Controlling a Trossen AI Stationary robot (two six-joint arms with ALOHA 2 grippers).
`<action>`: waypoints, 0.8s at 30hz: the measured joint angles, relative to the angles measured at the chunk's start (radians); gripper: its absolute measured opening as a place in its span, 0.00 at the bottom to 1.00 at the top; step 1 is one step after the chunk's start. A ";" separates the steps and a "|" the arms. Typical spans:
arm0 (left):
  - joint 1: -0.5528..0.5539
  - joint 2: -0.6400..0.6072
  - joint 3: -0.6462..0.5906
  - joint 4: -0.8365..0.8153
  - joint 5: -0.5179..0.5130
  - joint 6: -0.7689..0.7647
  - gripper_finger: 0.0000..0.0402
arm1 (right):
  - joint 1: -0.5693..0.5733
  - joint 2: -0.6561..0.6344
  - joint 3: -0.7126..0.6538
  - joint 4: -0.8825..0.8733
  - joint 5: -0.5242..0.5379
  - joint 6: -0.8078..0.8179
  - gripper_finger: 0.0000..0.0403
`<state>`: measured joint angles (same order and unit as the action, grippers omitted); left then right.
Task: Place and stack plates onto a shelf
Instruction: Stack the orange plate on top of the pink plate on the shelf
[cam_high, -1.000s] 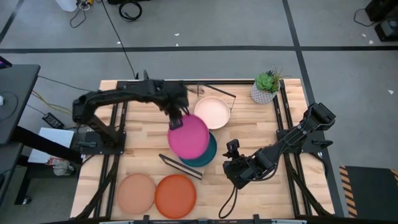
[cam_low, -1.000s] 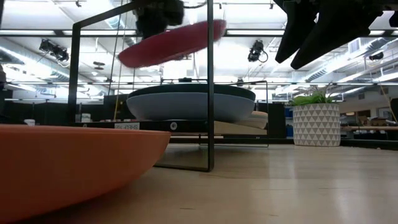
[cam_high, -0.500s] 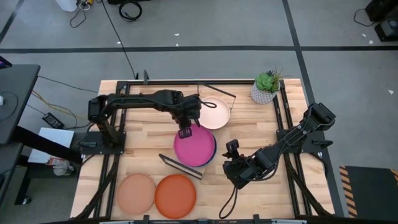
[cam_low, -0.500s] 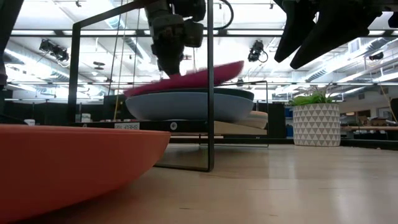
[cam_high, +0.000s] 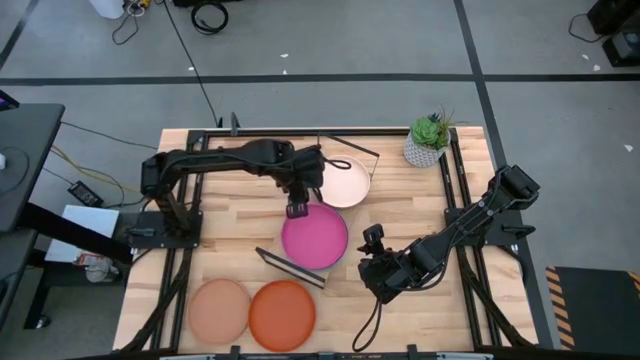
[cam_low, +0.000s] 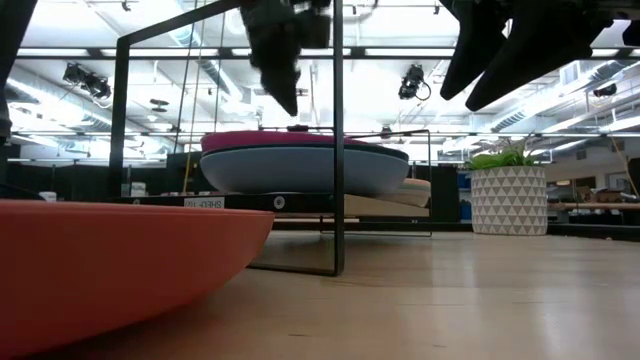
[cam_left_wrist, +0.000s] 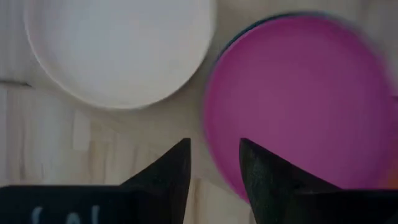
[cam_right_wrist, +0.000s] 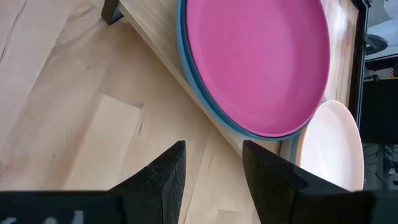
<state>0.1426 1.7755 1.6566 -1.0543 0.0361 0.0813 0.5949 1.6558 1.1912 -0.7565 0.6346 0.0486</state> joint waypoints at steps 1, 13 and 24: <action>-0.016 -0.009 0.023 -0.008 0.006 0.007 0.35 | 0.000 0.000 0.000 0.000 0.000 0.000 0.41; -0.524 -0.169 0.071 0.054 -0.052 -0.232 0.35 | 0.031 -0.011 -0.098 -0.007 0.116 0.094 0.41; -0.929 0.002 0.070 -0.018 -0.431 -0.854 0.35 | 0.092 -0.055 -0.175 0.002 0.229 0.231 0.41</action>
<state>-0.7863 1.7778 1.7267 -1.0725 -0.3948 -0.7726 0.6869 1.6004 1.0162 -0.7546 0.8632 0.2796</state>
